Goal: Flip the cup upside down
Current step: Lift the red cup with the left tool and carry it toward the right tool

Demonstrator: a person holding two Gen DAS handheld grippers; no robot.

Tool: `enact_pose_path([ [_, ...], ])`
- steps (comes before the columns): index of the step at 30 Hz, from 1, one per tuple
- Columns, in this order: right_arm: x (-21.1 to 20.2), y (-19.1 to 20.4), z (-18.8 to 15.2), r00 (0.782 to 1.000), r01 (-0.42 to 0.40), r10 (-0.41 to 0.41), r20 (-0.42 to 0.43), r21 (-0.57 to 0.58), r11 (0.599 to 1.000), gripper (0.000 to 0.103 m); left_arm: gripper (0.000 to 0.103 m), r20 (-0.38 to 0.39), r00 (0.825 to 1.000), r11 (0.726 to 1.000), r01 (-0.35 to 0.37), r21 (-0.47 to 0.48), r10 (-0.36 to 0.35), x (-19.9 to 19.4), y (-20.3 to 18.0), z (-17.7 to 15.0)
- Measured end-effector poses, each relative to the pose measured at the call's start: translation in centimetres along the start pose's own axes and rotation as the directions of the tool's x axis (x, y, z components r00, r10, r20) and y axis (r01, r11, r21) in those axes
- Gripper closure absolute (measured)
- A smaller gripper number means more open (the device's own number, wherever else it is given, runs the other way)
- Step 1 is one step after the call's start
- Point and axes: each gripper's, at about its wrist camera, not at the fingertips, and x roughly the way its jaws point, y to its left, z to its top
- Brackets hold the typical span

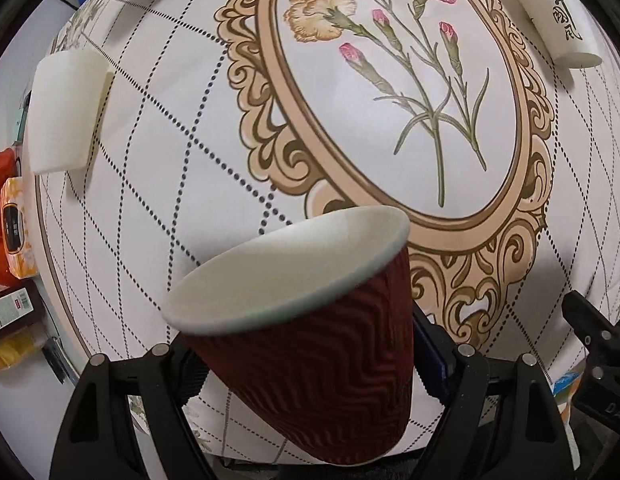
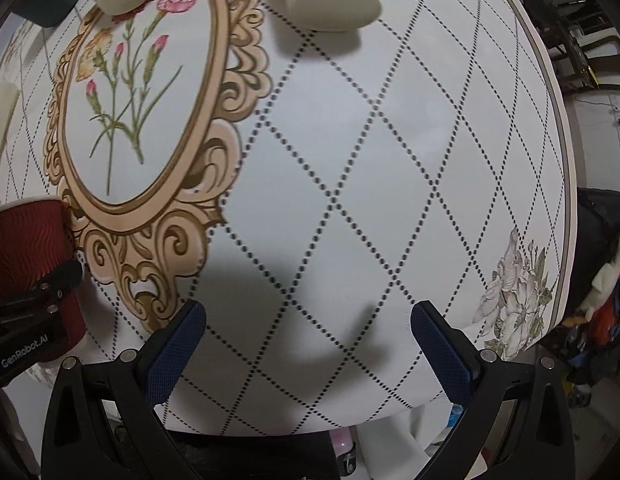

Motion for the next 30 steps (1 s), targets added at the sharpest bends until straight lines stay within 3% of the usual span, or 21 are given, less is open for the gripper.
enact_pose_path([
  [5, 0.4, -1.7, 1.2, 1.000, 0.001, -0.001, 0.001, 0.005, 1.000, 0.000, 0.019, 0.006, 1.000, 1.000, -0.009, 0.006, 0.009, 0.0, -1.2, 0.0],
  [7, 0.2, -0.3, 1.5, 1.000, 0.004, -0.004, 0.004, 0.006, 1.000, 0.000, 0.019, 0.003, 1.000, 1.000, 0.002, 0.000, -0.002, -0.3, -2.4, 0.0],
  [16, -0.4, -0.4, 1.8, 1.000, 0.004, -0.004, 0.007, 0.015, 1.000, 0.000, 0.019, -0.003, 0.998, 0.995, 0.070, -0.069, -0.070, -0.5, -0.4, -0.8],
  [30, 0.3, -0.7, 0.5, 1.000, 0.012, -0.013, 0.006, 0.024, 1.000, 0.000, 0.016, 0.004, 0.992, 0.988, 0.128, -0.089, -0.128, -2.3, 0.8, -0.9],
])
